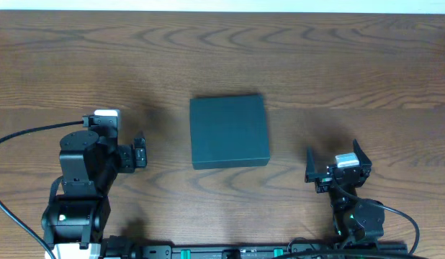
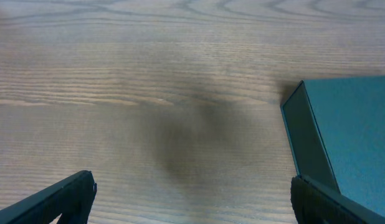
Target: Pack container
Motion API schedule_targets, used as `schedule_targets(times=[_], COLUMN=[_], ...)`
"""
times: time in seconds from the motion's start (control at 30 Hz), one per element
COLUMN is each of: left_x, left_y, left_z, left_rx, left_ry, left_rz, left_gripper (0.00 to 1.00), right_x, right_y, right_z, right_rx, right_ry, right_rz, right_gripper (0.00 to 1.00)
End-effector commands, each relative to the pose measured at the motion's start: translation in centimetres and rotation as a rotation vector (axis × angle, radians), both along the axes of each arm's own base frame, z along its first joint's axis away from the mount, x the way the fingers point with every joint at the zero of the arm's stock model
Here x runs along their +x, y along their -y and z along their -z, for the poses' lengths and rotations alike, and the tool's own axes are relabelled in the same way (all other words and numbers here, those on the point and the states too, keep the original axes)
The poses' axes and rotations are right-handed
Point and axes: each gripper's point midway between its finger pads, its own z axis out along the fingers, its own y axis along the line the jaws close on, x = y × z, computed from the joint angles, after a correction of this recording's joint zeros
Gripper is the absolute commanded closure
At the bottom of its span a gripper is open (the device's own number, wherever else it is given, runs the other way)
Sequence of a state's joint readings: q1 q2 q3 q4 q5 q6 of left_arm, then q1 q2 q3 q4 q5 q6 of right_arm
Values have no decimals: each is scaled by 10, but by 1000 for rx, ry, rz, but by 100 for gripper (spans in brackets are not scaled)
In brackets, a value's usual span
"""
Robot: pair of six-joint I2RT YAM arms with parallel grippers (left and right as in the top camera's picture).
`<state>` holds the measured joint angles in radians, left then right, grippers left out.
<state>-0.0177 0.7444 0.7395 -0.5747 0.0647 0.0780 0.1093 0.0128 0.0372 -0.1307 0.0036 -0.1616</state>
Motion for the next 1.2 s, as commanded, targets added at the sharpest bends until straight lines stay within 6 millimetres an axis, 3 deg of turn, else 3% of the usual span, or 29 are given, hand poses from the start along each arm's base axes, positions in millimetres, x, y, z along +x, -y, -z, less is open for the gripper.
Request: schedule_targets(times=[0.0,1.17], left_x=[0,0], left_y=[1,1], left_z=[-1,-1], left_rx=[-9,-9], left_ry=[4,4], left_rz=[-3,-3], left_gripper=[1,1], right_x=[0,0], right_y=[-1,3], right_z=[1,0], right_rx=[18,18], right_ry=[1,4], right_rz=[0,17], right_gripper=[1,1])
